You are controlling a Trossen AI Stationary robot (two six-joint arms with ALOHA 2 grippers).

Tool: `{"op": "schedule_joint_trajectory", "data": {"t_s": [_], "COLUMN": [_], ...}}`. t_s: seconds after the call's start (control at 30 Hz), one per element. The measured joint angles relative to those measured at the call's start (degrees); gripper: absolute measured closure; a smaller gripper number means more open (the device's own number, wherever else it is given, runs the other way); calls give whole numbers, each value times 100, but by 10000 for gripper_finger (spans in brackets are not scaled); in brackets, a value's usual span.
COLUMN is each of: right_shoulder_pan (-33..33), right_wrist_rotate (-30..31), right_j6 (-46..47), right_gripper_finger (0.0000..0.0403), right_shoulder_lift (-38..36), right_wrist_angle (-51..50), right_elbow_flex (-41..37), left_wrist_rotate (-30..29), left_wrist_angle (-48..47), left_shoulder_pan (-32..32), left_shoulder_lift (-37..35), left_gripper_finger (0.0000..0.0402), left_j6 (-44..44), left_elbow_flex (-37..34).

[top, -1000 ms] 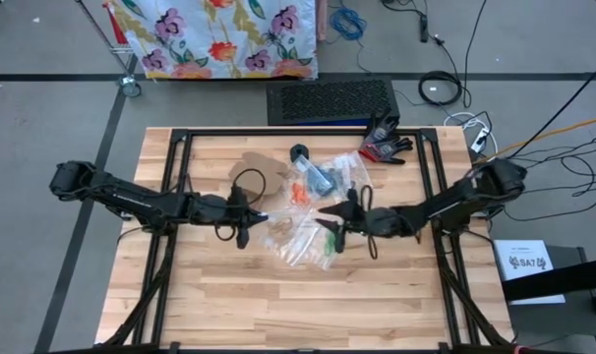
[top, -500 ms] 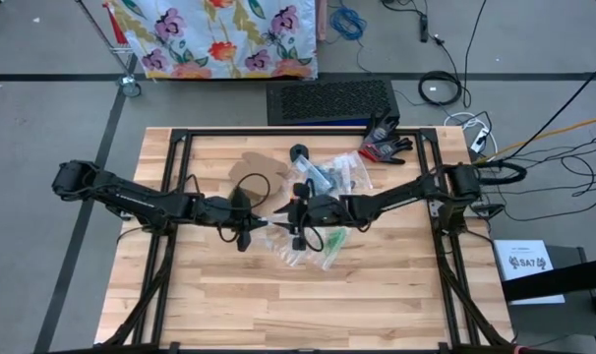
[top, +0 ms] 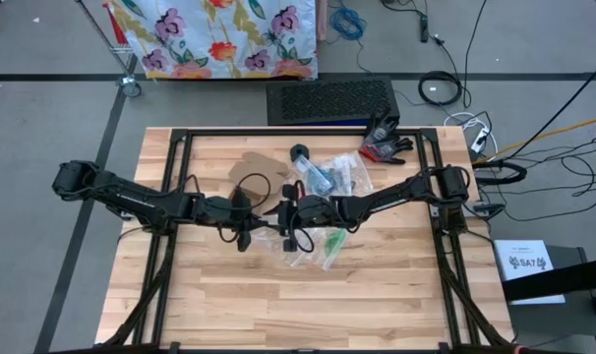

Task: Sort rubber bands
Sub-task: Close the transparent zip bag

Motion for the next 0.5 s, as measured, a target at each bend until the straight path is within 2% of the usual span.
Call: {"op": "schedule_joint_trajectory", "data": {"t_s": [0.17,0.3,0.5], "right_shoulder_pan": [-49,-118,-140], "right_wrist_rotate": [-4,-259,-320], "right_j6": [119,142,153], "right_gripper_finger": [278,296,328], "right_shoulder_lift": [10,10,10], "right_wrist_angle": [-68,-63,-48], "right_elbow_flex": [0,0,0], "left_wrist_rotate": [0,0,-1], "left_wrist_angle": [27,27,94], "left_shoulder_pan": [0,0,0], "left_shoulder_lift": [0,0,0], "left_gripper_finger": [401,401,402], "left_j6": [71,103,114], "left_elbow_flex": [0,0,0]}}
